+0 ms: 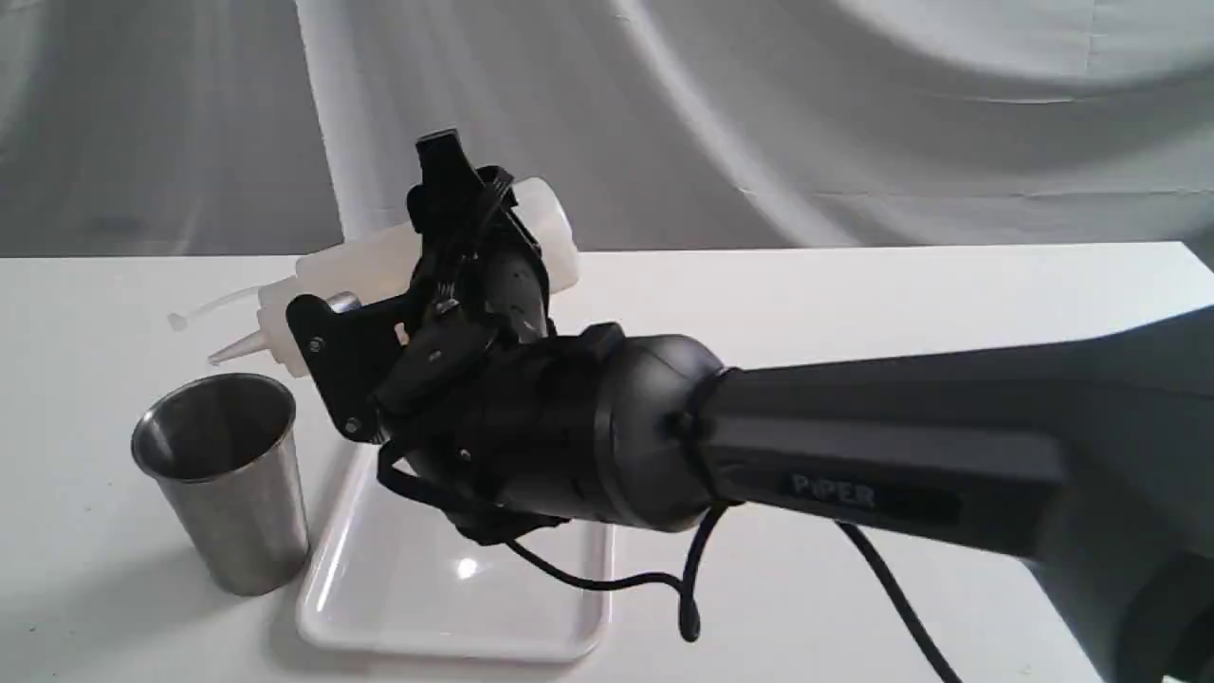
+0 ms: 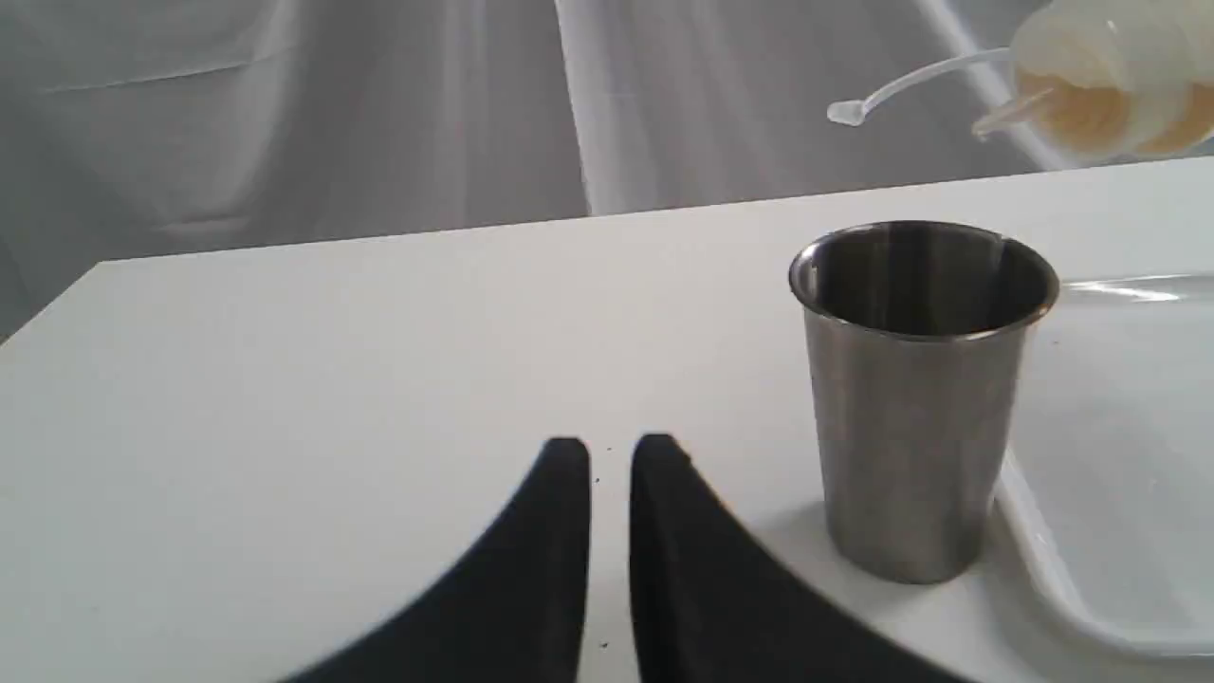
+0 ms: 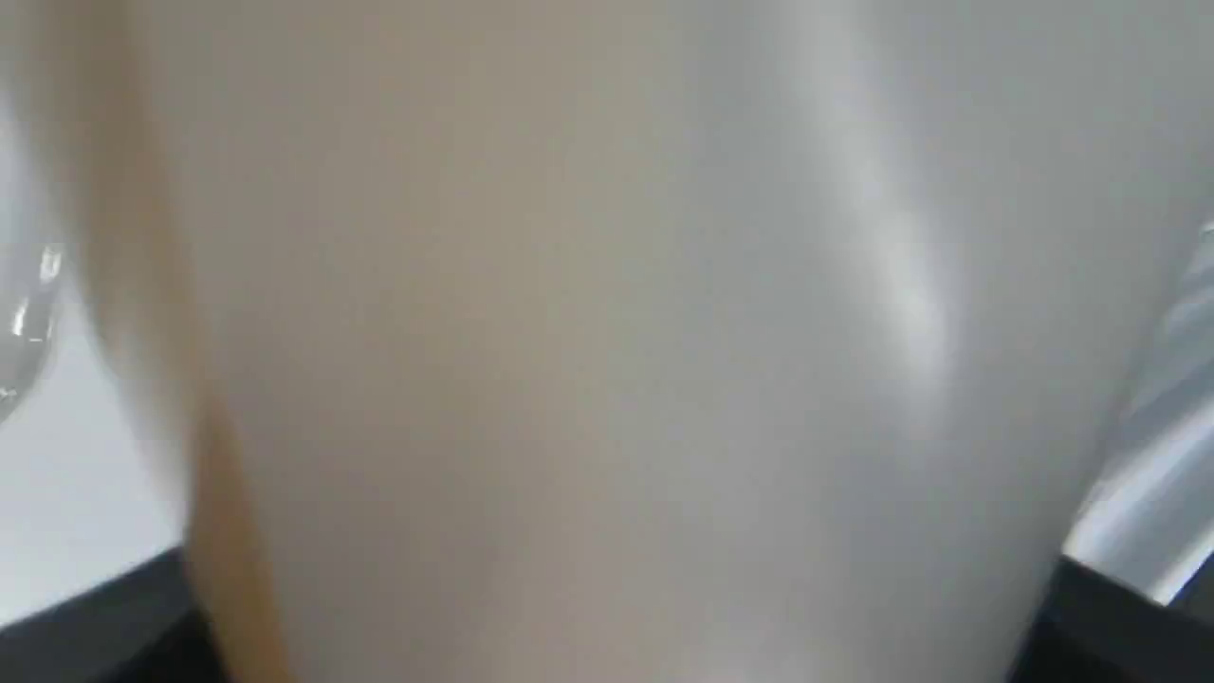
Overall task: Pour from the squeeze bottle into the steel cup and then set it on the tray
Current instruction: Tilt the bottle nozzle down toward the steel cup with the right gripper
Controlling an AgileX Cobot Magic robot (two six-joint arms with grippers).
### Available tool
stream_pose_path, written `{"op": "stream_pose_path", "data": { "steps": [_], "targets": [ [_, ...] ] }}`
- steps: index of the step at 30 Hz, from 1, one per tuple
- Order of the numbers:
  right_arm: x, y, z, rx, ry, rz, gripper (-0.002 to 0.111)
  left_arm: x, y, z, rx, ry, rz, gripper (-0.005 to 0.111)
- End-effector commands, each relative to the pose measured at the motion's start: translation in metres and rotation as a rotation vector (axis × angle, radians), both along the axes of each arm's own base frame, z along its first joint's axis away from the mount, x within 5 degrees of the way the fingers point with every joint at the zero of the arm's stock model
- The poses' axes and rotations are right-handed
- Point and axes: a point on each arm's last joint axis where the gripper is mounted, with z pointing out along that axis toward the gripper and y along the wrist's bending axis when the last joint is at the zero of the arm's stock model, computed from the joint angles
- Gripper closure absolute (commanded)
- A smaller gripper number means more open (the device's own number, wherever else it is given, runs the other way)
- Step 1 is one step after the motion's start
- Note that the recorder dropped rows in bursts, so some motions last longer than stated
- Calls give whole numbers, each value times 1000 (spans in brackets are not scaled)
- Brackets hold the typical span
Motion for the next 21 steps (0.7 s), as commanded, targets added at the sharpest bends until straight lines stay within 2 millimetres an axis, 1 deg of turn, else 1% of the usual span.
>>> {"op": "stream_pose_path", "data": {
  "steps": [1,15,21],
  "targets": [
    [0,-1,12,-14,-50,1,108,0,0,-1,-3,-9,3,98],
    [0,-1,12,-20,-51,-1,108,0,0,-1,-3,-9,3,98],
    [1,-6,13,-79,-63,-25,108,0,0,-1,-3,-9,3,98]
  ]
}}
